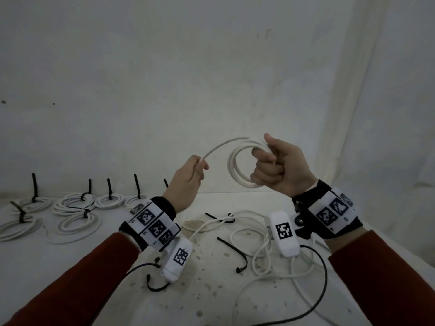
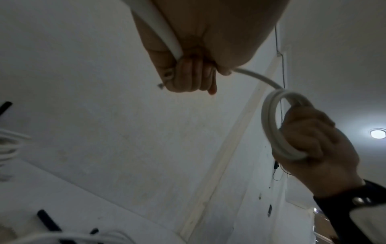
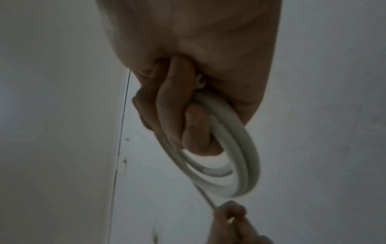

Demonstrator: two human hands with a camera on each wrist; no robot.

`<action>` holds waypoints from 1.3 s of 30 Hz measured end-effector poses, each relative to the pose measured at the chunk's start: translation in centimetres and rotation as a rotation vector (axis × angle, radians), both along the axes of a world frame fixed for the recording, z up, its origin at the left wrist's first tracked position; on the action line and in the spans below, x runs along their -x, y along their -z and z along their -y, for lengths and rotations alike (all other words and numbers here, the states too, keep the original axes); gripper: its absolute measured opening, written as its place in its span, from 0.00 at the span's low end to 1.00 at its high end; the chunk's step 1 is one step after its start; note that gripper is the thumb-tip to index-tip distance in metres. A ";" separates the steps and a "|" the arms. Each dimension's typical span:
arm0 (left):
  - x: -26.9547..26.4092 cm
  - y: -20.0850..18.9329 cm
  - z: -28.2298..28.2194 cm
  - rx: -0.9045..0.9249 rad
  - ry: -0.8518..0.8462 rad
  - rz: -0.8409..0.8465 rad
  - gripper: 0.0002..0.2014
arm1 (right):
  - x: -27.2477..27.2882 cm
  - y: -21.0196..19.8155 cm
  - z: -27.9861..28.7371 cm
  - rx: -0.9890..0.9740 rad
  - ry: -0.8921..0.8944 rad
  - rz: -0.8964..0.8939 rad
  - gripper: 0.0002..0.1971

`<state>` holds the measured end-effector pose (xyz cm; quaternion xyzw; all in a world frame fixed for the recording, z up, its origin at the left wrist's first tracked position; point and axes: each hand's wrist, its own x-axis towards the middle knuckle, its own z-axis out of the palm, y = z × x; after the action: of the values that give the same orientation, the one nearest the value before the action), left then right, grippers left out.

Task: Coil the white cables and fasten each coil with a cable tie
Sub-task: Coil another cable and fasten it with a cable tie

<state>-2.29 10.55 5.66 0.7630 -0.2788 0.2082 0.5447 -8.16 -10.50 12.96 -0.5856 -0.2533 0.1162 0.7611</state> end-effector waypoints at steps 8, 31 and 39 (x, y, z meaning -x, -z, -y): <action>1.4 -1.1 2.1 -0.301 -0.202 0.335 0.10 | -0.7 -0.9 -1.8 -0.469 0.110 0.132 0.21; 5.4 -5.1 -0.7 -0.658 -0.495 1.055 0.16 | -1.4 -2.4 -6.4 0.187 0.373 0.250 0.17; 5.3 -3.8 -1.2 -0.469 -0.489 1.200 0.14 | 0.3 -0.9 -7.8 0.379 0.470 0.324 0.22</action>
<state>-7.58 11.78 9.44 0.6544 -0.3899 0.6457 0.0538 -8.50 -2.67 13.89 -0.7699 -0.2029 -0.1118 0.5947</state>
